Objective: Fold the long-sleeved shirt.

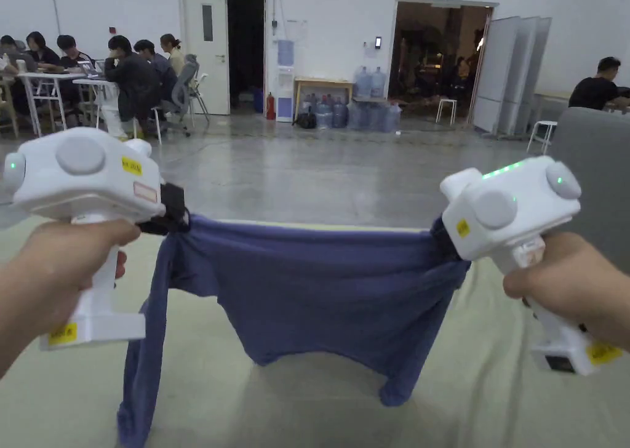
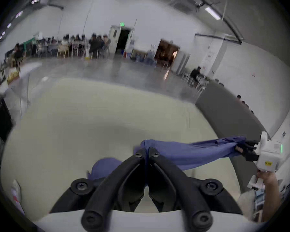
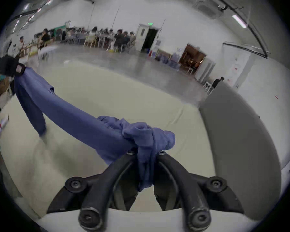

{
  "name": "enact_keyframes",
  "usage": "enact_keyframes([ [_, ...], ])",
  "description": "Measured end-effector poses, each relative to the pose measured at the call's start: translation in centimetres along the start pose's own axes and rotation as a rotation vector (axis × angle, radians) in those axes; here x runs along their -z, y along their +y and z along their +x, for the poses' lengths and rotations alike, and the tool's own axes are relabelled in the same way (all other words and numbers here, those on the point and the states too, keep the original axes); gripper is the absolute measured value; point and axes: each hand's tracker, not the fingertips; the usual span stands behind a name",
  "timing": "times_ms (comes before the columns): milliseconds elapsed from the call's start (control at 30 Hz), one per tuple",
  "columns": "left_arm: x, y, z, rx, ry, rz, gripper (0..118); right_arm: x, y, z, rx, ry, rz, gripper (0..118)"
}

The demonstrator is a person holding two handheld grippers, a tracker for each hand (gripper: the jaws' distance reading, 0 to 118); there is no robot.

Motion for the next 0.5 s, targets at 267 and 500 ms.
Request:
enact_keyframes([
  [267,2.5,-20.4,-6.8,-0.086,-0.002,-0.347,0,2.2,-21.2,-6.9,-0.077,0.166,-0.178,9],
  [500,-3.6,-31.5,-7.1,-0.061,-0.005,-0.465,0,-4.2,-32.8,-9.5,-0.145,0.207,-0.234,9],
])
